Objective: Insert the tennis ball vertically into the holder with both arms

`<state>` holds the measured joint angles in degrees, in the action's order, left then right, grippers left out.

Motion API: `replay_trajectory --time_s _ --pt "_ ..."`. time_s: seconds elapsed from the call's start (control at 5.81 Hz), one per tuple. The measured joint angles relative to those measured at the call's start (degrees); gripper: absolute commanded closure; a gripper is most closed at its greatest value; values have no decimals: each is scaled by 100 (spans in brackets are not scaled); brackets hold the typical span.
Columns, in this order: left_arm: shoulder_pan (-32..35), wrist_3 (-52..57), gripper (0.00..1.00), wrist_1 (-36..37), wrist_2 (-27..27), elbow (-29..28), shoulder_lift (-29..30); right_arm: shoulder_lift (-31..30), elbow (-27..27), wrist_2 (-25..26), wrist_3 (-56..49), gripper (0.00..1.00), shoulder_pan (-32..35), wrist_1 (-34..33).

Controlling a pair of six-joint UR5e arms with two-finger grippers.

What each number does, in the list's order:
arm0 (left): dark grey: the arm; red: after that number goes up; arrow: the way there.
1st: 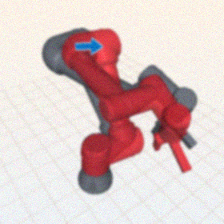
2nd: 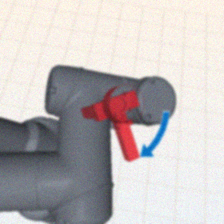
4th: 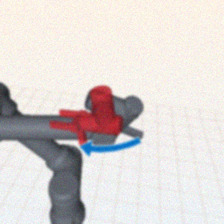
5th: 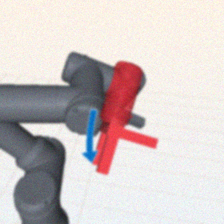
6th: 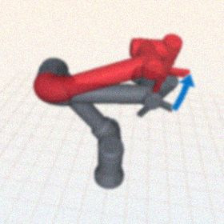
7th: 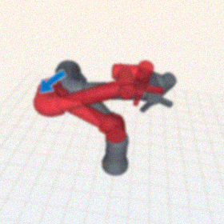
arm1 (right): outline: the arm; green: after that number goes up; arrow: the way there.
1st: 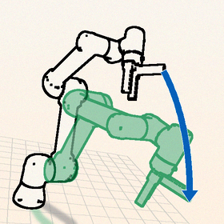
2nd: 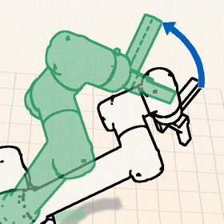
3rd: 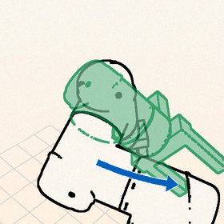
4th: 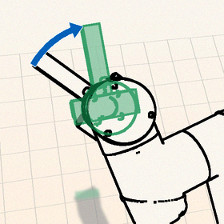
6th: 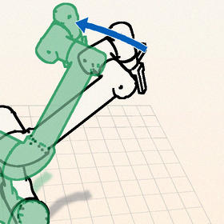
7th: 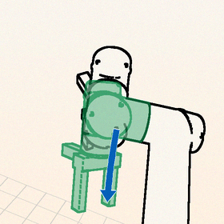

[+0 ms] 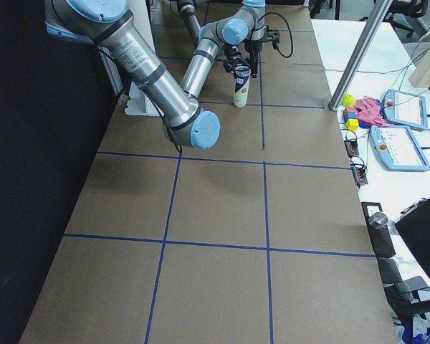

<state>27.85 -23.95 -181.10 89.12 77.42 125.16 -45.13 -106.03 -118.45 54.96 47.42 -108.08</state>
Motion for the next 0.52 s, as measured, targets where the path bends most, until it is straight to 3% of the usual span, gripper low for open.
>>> replay_trajectory --time_s 0.52 --pt "163 -193 11 19 -171 370 4 -673 -34 -53 -1198 0 414 28"
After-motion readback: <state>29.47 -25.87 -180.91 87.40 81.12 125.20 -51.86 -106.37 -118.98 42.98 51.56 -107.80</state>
